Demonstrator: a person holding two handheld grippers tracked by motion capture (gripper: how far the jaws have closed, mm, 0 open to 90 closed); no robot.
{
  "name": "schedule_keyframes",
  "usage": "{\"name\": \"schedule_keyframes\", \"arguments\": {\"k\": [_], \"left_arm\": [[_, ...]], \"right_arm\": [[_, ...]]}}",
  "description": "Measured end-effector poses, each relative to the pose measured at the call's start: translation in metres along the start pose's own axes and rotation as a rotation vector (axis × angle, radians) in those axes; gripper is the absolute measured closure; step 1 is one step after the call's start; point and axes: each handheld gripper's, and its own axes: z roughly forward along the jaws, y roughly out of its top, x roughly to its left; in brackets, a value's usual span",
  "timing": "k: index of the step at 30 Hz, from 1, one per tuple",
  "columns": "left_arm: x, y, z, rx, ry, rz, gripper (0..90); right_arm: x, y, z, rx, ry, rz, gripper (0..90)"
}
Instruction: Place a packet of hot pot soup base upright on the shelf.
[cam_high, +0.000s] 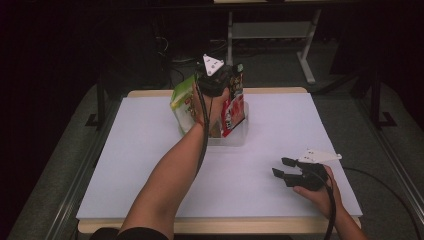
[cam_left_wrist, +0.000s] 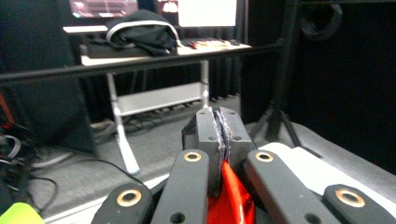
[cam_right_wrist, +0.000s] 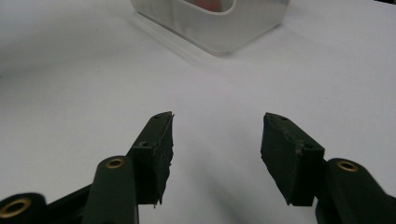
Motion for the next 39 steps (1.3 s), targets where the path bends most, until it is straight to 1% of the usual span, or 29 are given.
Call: {"name": "schedule_keyframes", "arguments": {"k": [1, 3, 4, 7, 10, 12, 14, 16, 17, 19, 20, 22, 25, 26, 28, 30, 32, 35, 37, 39], "left_arm": [[-0.001, -0.002, 0.001, 0.005, -0.012, -0.01, 88.4], [-0.005, -0.007, 0.002, 0.005, -0.02, 0.001, 88.4], [-0.006, -0.01, 0.002, 0.005, -0.028, -0.004, 88.4], [-0.005, -0.019, 0.0, 0.001, -0.039, -0.021, 88.4], [-0.004, -0.021, -0.004, -0.014, -0.059, -0.022, 88.2], [-0.004, -0.021, -0.006, -0.016, -0.074, 0.0, 88.1], [-0.003, -0.023, -0.009, -0.028, -0.089, -0.006, 88.0], [-0.003, -0.025, -0.012, -0.033, -0.105, 0.006, 87.9], [-0.002, -0.026, -0.014, -0.042, -0.116, 0.016, 87.7], [-0.001, -0.03, -0.017, -0.04, -0.149, 0.036, 87.5], [-0.001, -0.032, -0.019, -0.04, -0.151, 0.046, 87.2], [0.003, -0.034, -0.021, -0.05, -0.151, 0.043, 87.2], [0.009, -0.039, -0.023, -0.056, -0.165, 0.035, 87.1], [0.011, -0.042, -0.024, -0.06, -0.179, 0.031, 87.0], [0.013, -0.045, -0.027, -0.069, -0.182, 0.022, 86.9], [0.013, -0.046, -0.03, -0.07, -0.189, 0.026, 86.8], [0.011, -0.045, -0.032, -0.067, -0.206, 0.044, 86.8], [0.009, -0.047, -0.036, -0.073, -0.22, 0.062, 86.7], [0.01, -0.048, -0.039, -0.082, -0.213, 0.069, 86.6], [0.013, -0.049, -0.038, -0.09, -0.205, 0.068, 86.1]], "right_arm": [[0.0, 0.0, 0.0, -0.002, 0.001, -0.002, 42.9], [0.001, 0.0, 0.0, -0.003, 0.002, -0.002, 43.0], [0.001, 0.0, 0.0, -0.002, 0.002, -0.004, 42.9], [0.001, 0.0, 0.001, 0.002, 0.006, -0.008, 43.0], [0.002, 0.0, 0.002, 0.006, 0.006, -0.01, 43.1], [0.003, 0.0, 0.003, 0.012, 0.006, -0.017, 43.1], [0.003, 0.0, 0.004, 0.012, 0.007, -0.018, 43.1], [0.003, 0.0, 0.004, 0.011, 0.009, -0.016, 43.1], [0.003, 0.0, 0.004, 0.012, 0.009, -0.017, 43.1], [0.003, 0.0, 0.004, 0.013, 0.011, -0.016, 43.1], [0.004, 0.0, 0.004, 0.013, 0.011, -0.018, 43.0], [0.005, 0.0, 0.004, 0.014, 0.015, -0.018, 42.9], [0.005, 0.001, 0.005, 0.018, 0.015, -0.02, 42.9], [0.005, 0.001, 0.006, 0.019, 0.015, -0.024, 42.9], [0.006, 0.001, 0.006, 0.021, 0.02, -0.027, 42.9], [0.006, 0.001, 0.007, 0.022, 0.021, -0.026, 42.8], [0.006, 0.001, 0.007, 0.026, 0.021, -0.023, 42.7], [0.006, 0.001, 0.008, 0.027, 0.023, -0.024, 42.7], [0.007, 0.002, 0.008, 0.026, 0.024, -0.024, 42.6], [0.007, 0.002, 0.009, 0.029, 0.024, -0.026, 42.4]]}}
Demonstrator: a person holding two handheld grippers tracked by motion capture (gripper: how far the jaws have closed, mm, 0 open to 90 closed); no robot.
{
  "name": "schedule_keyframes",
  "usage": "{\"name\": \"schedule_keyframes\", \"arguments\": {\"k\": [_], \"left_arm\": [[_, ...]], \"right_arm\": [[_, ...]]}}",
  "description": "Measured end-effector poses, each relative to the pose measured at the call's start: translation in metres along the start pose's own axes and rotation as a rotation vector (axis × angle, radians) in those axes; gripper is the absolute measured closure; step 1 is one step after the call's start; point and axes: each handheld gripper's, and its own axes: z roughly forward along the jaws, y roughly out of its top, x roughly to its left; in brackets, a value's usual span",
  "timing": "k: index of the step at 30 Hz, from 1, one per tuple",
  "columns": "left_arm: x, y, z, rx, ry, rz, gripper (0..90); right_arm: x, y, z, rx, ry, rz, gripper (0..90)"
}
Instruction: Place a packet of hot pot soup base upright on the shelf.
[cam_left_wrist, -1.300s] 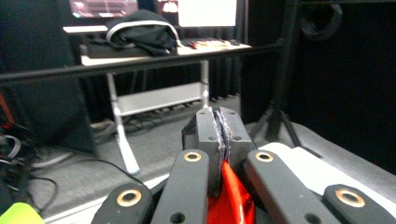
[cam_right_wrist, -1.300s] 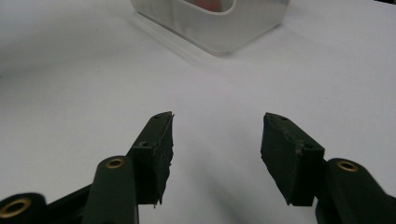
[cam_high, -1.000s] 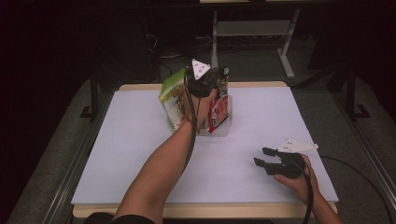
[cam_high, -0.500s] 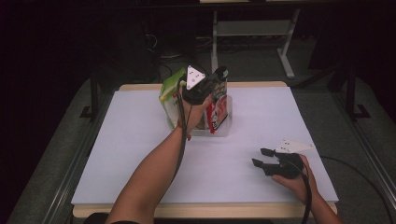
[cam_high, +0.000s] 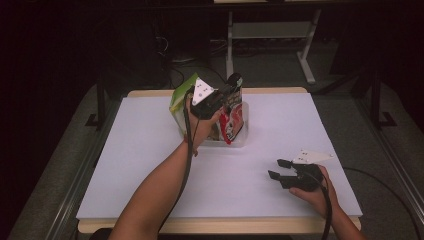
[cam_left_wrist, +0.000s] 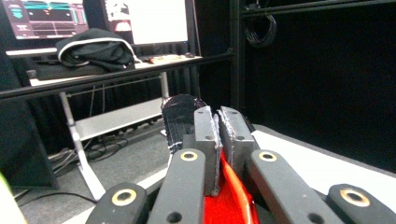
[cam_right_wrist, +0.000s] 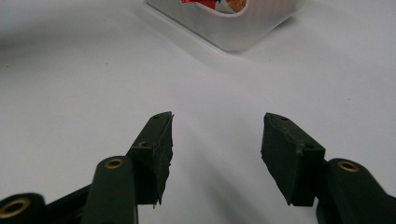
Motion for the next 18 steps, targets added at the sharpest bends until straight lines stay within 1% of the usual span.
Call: {"name": "schedule_keyframes", "arguments": {"k": [1, 2, 4, 5, 6, 7, 9, 11, 12, 14, 15, 16, 17, 18], "left_arm": [[0.002, 0.0, 0.0, 0.004, -0.007, 0.003, 85.9], [0.003, 0.0, 0.001, 0.006, -0.003, 0.0, 85.6], [0.008, 0.001, 0.002, 0.02, 0.002, -0.023, 84.4], [0.009, 0.002, 0.003, 0.024, 0.019, -0.021, 83.1], [0.01, 0.002, 0.003, 0.036, 0.034, -0.018, 77.7], [0.01, 0.002, 0.003, 0.044, 0.037, -0.024, 73.3], [0.013, 0.001, 0.001, 0.048, 0.016, -0.046, 68.2], [0.016, 0.0, 0.0, 0.071, 0.017, -0.07, 59.5], [0.018, 0.0, -0.002, 0.073, 0.013, -0.088, 57.8], [0.019, 0.0, -0.006, 0.073, -0.015, -0.092, 55.3], [0.019, 0.0, -0.008, 0.079, -0.027, -0.093, 52.6], [0.019, 0.001, -0.009, 0.081, -0.044, -0.104, 49.5], [0.019, 0.002, -0.011, 0.088, -0.056, -0.102, 46.6], [0.019, 0.003, -0.013, 0.097, -0.053, -0.099, 44.8]], "right_arm": [[0.001, 0.0, 0.001, 0.002, 0.003, 0.0, 42.4], [0.001, 0.0, 0.001, 0.005, 0.003, -0.005, 42.3], [0.003, 0.001, 0.001, 0.006, 0.007, -0.008, 42.2], [0.003, 0.001, 0.002, 0.008, 0.009, -0.011, 42.0], [0.003, 0.001, 0.002, 0.012, 0.009, -0.012, 41.9], [0.003, 0.001, 0.002, 0.013, 0.01, -0.011, 41.8], [0.002, 0.0, 0.003, 0.015, 0.011, -0.003, 41.9], [0.0, -0.001, 0.004, 0.019, 0.012, 0.0, 41.9], [0.0, -0.002, 0.004, 0.021, 0.012, 0.0, 41.7], [0.001, -0.002, 0.004, 0.028, 0.013, -0.004, 41.5], [0.002, -0.002, 0.004, 0.028, 0.015, -0.006, 41.4], [0.002, -0.001, 0.004, 0.029, 0.015, -0.011, 41.4], [0.002, -0.001, 0.004, 0.03, 0.015, -0.012, 41.3], [0.002, -0.001, 0.004, 0.031, 0.016, -0.011, 41.2]]}}
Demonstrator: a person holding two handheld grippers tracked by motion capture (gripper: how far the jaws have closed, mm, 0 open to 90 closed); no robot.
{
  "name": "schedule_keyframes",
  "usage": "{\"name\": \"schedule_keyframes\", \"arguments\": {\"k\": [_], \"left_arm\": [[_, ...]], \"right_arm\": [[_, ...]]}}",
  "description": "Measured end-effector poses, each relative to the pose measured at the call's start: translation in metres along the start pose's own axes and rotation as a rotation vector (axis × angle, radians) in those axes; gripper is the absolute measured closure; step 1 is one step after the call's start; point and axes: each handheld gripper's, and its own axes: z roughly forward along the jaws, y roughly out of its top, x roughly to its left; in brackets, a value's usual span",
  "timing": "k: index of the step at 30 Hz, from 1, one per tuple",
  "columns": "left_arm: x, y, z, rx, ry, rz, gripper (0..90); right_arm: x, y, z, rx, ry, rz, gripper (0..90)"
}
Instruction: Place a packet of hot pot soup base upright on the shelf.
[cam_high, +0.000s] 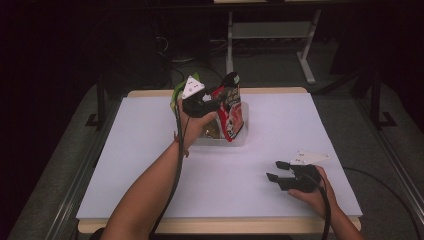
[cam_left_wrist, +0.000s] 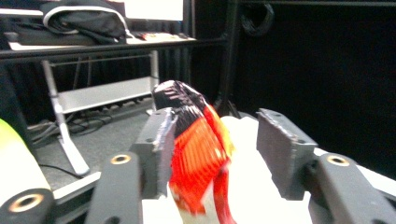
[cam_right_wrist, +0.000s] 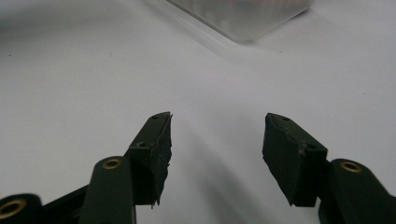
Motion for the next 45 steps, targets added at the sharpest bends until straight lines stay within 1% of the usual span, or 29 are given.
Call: {"name": "schedule_keyframes", "arguments": {"k": [1, 2, 3, 4, 6, 7, 9, 10, 12, 13, 14, 15, 16, 17, 18, 19, 20, 23, 24, 26, 27, 29, 31, 33, 35, 36, 38, 40, 45], "left_arm": [[0.001, 0.001, -0.003, -0.001, -0.005, -0.007, 43.7], [0.001, 0.001, -0.006, -0.009, -0.03, -0.028, 41.9], [0.001, 0.002, -0.01, -0.018, -0.038, -0.03, 39.8], [0.0, 0.003, -0.014, -0.026, -0.04, -0.02, 39.3], [-0.002, 0.003, -0.019, -0.014, -0.052, -0.013, 38.3], [-0.004, 0.002, -0.022, -0.012, -0.046, 0.004, 36.7], [-0.006, -0.001, -0.027, 0.001, -0.057, 0.021, 35.4], [-0.006, -0.003, -0.03, -0.005, -0.062, 0.027, 35.8], [-0.007, -0.006, -0.036, -0.01, -0.071, 0.031, 39.8], [-0.008, -0.008, -0.039, -0.004, -0.084, 0.031, 41.8], [-0.008, -0.011, -0.04, -0.002, -0.106, 0.03, 46.8], [-0.009, -0.013, -0.041, 0.005, -0.11, 0.035, 47.8], [-0.011, -0.016, -0.042, 0.018, -0.113, 0.053, 52.3], [-0.013, -0.021, -0.042, 0.038, -0.13, 0.067, 58.3], [-0.014, -0.025, -0.042, 0.052, -0.148, 0.068, 58.1], [-0.016, -0.029, -0.042, 0.066, -0.151, 0.083, 60.6], [-0.018, -0.033, -0.041, 0.09, -0.156, 0.108, 65.9], [-0.024, -0.047, -0.035, 0.16, -0.172, 0.149, 69.7], [-0.025, -0.052, -0.033, 0.184, -0.192, 0.155, 70.4], [-0.027, -0.062, -0.028, 0.238, -0.19, 0.177, 72.3], [-0.027, -0.066, -0.025, 0.25, -0.199, 0.178, 72.2], [-0.028, -0.071, -0.02, 0.278, -0.188, 0.191, 74.7], [-0.028, -0.077, -0.015, 0.305, -0.188, 0.204, 76.4], [-0.027, -0.08, -0.011, 0.318, -0.177, 0.199, 78.2], [-0.024, -0.083, -0.009, 0.324, -0.189, 0.175, 79.0], [-0.024, -0.084, -0.008, 0.335, -0.189, 0.175, 80.1], [-0.025, -0.086, -0.008, 0.334, -0.187, 0.189, 80.7], [-0.025, -0.086, -0.008, 0.332, -0.184, 0.186, 80.7], [-0.029, -0.087, -0.005, 0.342, -0.174, 0.204, 81.3]], "right_arm": [[0.0, 0.0, 0.0, 0.003, 0.0, 0.001, 41.0], [0.0, 0.0, 0.001, 0.007, -0.002, 0.002, 40.8], [0.0, 0.0, 0.001, 0.009, -0.001, 0.001, 40.8], [0.001, 0.0, 0.002, 0.01, 0.002, -0.002, 40.8], [0.001, 0.0, 0.003, 0.019, 0.002, -0.007, 40.7], [0.002, 0.0, 0.003, 0.021, 0.002, -0.009, 40.7], [0.003, 0.0, 0.004, 0.026, 0.003, -0.021, 40.6], [0.003, 0.0, 0.004, 0.027, 0.005, -0.026, 40.7], [0.003, 0.0, 0.005, 0.033, 0.006, -0.026, 40.7], [0.003, 0.0, 0.005, 0.036, 0.006, -0.028, 40.7], [0.003, 0.0, 0.006, 0.039, 0.006, -0.028, 40.7], [0.004, 0.0, 0.006, 0.04, 0.005, -0.031, 40.7], [0.004, 0.0, 0.006, 0.041, 0.007, -0.03, 40.7], [0.004, 0.0, 0.006, 0.041, 0.007, -0.034, 40.7], [0.004, 0.0, 0.007, 0.042, 0.008, -0.032, 40.7], [0.005, 0.0, 0.007, 0.043, 0.01, -0.032, 40.7], [0.005, 0.001, 0.008, 0.045, 0.01, -0.035, 40.8], [0.006, 0.001, 0.008, 0.047, 0.014, -0.041, 40.7], [0.006, 0.001, 0.008, 0.049, 0.015, -0.041, 40.7], [0.006, 0.0, 0.009, 0.054, 0.017, -0.042, 40.7], [0.006, 0.0, 0.01, 0.055, 0.017, -0.041, 40.8], [0.007, 0.0, 0.01, 0.061, 0.019, -0.044, 40.7], [0.007, 0.0, 0.011, 0.063, 0.019, -0.045, 40.7], [0.007, 0.0, 0.01, 0.062, 0.016, -0.046, 40.7], [0.006, 0.0, 0.01, 0.063, 0.017, -0.044, 40.7], [0.006, -0.001, 0.011, 0.064, 0.016, -0.043, 40.7], [0.007, -0.001, 0.012, 0.065, 0.015, -0.044, 40.7], [0.008, -0.001, 0.012, 0.067, 0.018, -0.046, 40.7], [0.009, 0.0, 0.013, 0.07, 0.021, -0.046, 40.6]]}}
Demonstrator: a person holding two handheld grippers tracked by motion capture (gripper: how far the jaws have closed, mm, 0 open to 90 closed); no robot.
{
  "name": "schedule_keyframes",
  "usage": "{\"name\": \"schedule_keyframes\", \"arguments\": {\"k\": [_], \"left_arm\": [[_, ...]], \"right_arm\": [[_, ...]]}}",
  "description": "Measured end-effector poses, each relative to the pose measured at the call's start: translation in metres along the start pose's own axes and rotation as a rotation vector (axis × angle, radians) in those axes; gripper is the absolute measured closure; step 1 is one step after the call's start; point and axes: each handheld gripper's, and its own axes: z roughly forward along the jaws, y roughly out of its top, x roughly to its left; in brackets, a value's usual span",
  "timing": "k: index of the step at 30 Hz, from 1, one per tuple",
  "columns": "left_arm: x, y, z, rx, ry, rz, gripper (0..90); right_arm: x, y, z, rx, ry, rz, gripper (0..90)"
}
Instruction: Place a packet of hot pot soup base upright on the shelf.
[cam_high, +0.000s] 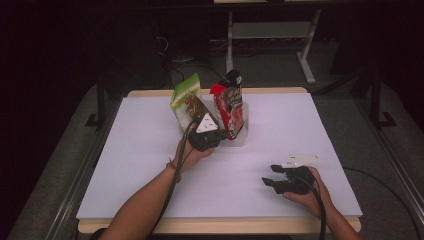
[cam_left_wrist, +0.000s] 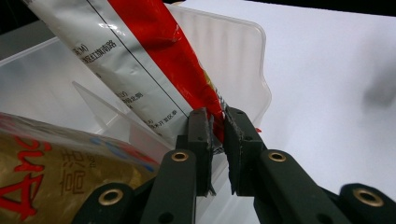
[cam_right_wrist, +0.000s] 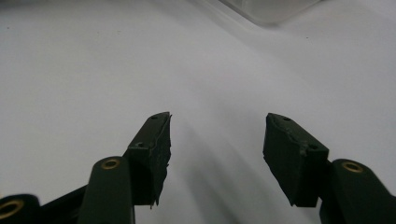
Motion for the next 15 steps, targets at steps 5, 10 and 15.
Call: {"name": "schedule_keyframes", "arguments": {"k": [5, 10, 15], "left_arm": [[-0.002, -0.002, 0.007, 0.015, 0.001, -0.002, 86.5], [-0.002, -0.003, 0.0, -0.021, -0.025, -0.004, 76.1], [-0.002, -0.001, -0.02, -0.071, -0.029, 0.007, 73.4]], "right_arm": [[0.0, 0.0, 0.002, 0.002, 0.003, -0.005, 40.6], [0.0, -0.001, -0.001, -0.005, -0.004, -0.003, 40.4], [-0.003, -0.001, -0.004, -0.012, -0.011, 0.007, 40.5]]}}
